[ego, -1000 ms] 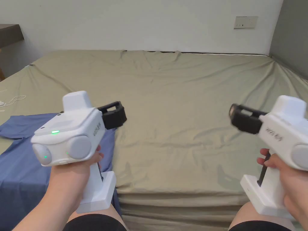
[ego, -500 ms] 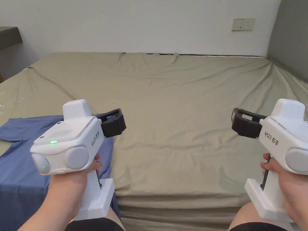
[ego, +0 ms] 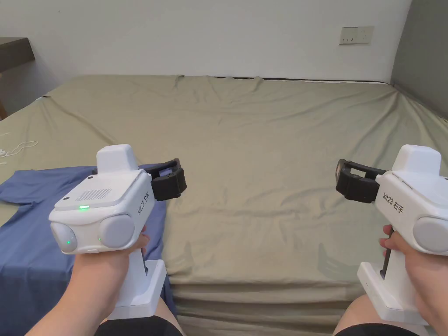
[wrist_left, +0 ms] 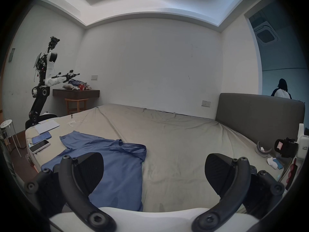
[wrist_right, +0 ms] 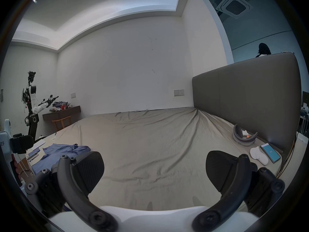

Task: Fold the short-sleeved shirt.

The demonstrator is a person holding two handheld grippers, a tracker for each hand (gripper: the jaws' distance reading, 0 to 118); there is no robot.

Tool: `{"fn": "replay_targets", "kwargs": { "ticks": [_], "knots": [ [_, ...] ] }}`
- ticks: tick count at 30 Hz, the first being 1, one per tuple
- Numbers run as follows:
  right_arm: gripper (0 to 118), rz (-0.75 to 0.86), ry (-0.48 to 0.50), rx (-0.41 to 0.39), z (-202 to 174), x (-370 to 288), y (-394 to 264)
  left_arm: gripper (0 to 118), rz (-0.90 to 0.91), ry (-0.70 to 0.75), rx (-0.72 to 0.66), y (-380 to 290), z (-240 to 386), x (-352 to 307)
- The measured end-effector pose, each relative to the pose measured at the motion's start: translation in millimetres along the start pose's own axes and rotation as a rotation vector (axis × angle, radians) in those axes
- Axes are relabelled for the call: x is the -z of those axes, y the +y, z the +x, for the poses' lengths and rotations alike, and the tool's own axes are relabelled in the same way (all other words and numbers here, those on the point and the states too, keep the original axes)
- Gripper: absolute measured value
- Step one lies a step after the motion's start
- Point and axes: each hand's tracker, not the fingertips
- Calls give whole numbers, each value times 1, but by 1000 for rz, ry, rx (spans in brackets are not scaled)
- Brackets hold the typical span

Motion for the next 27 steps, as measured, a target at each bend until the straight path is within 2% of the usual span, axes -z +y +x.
{"fn": "replay_targets", "kwargs": {
  "ticks": [5,6,7,8,9,10,11,12,13,15,16,17,18,22,27],
  "knots": [
    [117,4,-5,-2,0,-1,1,117,11,-7,19,1,3,0],
    [113,3,-4,-4,0,-1,1,117,11,-14,21,2,3,-1],
    [97,3,3,-3,0,-2,3,112,13,-30,19,4,3,-2],
    [71,8,6,-1,0,-3,5,99,15,-46,16,6,2,-4],
    [35,12,7,-1,-1,-5,7,71,22,-48,26,8,3,-7],
    [0,15,4,-7,-2,-5,10,15,46,-34,47,10,5,-10],
    [0,20,-28,-27,-3,-5,11,0,79,25,84,10,8,-13],
    [0,29,-82,-45,-5,-7,10,0,91,56,103,10,10,-12],
    [0,113,-84,-111,-5,-8,12,0,106,68,94,10,9,-17],
    [0,-18,-23,31,-1,-6,13,0,67,-3,76,13,4,-17],
    [0,59,-32,-41,-3,-7,14,0,68,1,68,14,2,-19],
    [0,21,-46,-9,-4,-7,12,0,70,11,64,11,2,-20],
    [0,38,-46,-39,-6,-6,12,0,65,21,65,10,2,-17],
    [0,6,-14,-47,-15,1,7,0,49,40,47,11,-6,-14],
    [0,3,81,-66,-43,13,6,0,64,97,52,13,-24,-18]
  ]
}}
